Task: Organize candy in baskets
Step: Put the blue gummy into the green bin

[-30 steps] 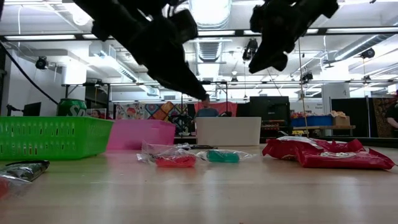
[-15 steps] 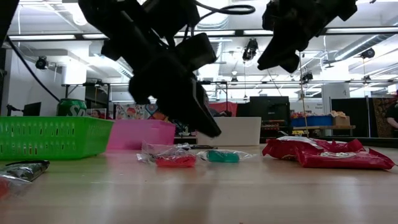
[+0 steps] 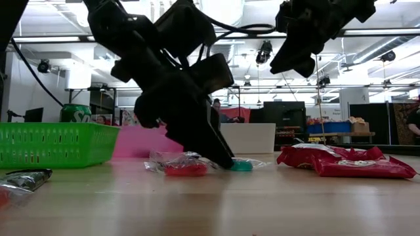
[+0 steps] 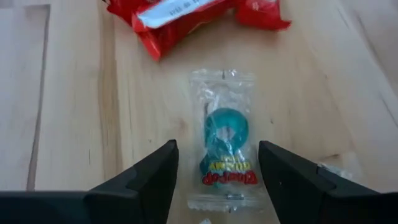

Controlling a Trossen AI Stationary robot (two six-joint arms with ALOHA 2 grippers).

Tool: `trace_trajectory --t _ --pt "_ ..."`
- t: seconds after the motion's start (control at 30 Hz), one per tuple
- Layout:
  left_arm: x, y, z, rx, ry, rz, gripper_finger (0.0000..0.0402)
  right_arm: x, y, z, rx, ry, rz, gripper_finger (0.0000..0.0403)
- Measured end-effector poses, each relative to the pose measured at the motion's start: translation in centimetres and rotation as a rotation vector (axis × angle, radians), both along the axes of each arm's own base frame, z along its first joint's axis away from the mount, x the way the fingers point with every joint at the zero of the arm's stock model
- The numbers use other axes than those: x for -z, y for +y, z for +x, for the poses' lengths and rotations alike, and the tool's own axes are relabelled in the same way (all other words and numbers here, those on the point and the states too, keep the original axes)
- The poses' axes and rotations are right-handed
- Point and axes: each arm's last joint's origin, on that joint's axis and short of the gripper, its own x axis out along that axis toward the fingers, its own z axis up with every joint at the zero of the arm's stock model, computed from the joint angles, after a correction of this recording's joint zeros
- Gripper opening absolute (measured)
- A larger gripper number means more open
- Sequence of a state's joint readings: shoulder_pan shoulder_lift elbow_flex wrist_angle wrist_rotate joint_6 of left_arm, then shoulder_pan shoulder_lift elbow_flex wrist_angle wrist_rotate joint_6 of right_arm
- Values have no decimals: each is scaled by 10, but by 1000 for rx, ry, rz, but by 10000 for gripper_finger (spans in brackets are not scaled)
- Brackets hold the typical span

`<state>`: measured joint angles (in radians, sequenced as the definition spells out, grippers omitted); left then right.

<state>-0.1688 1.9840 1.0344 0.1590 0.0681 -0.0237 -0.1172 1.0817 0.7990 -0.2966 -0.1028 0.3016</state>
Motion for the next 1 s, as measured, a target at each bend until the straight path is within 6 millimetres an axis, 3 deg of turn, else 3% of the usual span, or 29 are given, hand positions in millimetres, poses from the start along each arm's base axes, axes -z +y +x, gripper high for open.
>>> trace_trajectory --t 0.2,0.5,0.67,1.0 --pt "3 0 1 -39 9 -24 183 0 0 0 -3 0 -1 77" --pt "3 1 1 -42 8 -18 86 1 0 0 -4 -4 -4 80" --pt "1 0 1 -13 -5 -17 51 1 0 1 -5 -13 -6 80" --pt "-34 1 -4 32 -87 23 38 0 0 1 -8 -20 -11 78"
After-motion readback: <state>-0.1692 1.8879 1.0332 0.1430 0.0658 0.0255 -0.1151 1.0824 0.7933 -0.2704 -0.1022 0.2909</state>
